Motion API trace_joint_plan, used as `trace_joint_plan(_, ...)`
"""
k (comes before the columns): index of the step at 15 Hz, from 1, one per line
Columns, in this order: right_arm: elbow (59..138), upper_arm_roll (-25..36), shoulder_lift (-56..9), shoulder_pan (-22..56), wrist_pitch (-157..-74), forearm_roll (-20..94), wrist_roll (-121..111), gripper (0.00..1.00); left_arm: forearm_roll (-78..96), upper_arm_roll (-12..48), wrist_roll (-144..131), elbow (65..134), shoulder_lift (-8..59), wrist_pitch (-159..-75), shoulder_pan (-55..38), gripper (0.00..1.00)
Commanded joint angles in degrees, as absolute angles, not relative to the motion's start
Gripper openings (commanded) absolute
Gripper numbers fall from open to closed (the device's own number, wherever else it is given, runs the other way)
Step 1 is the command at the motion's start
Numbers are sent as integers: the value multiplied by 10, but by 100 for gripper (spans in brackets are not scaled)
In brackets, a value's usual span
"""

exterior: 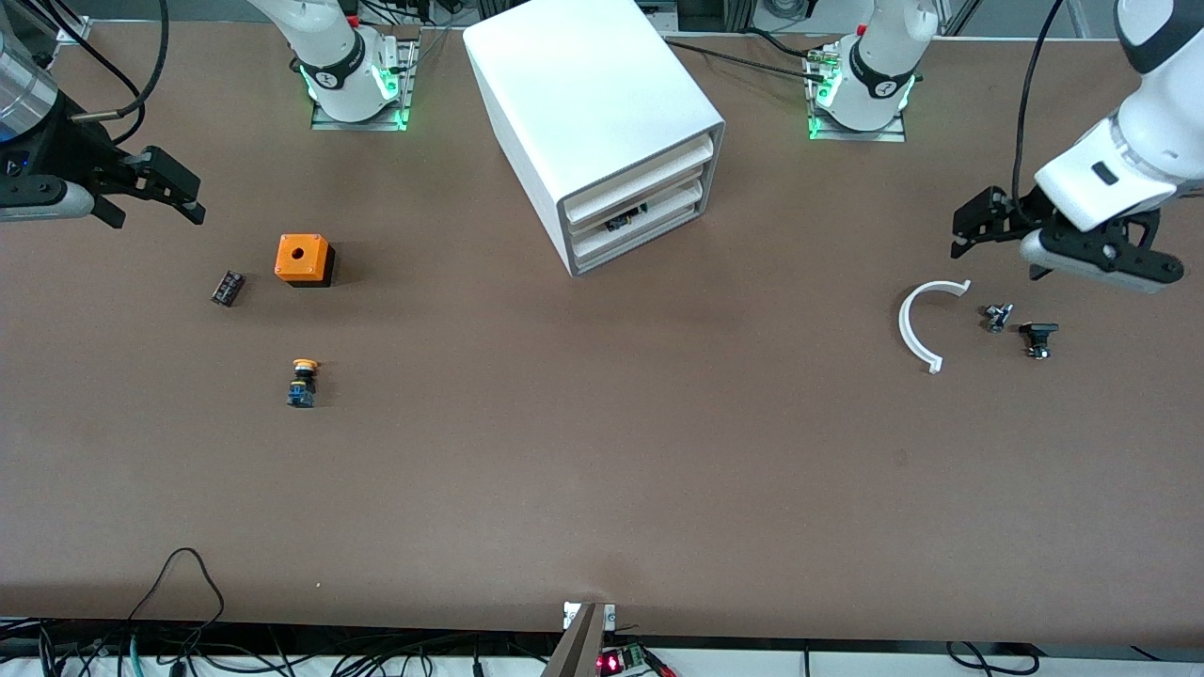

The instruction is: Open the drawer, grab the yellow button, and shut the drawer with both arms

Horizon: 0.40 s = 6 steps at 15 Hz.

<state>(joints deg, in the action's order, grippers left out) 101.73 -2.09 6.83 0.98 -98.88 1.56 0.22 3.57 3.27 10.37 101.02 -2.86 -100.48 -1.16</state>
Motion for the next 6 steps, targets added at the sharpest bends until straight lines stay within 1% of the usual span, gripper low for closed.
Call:
trace_joint_plan(1,1001,-32,55,-1,-989,8,10,99,39,22,108,1019,-33,-992,-17,100)
trace_joint_plan(6,997,-32,53,-1,-993,7,9,99,35,23,80,1009,-33,-966,-13,100)
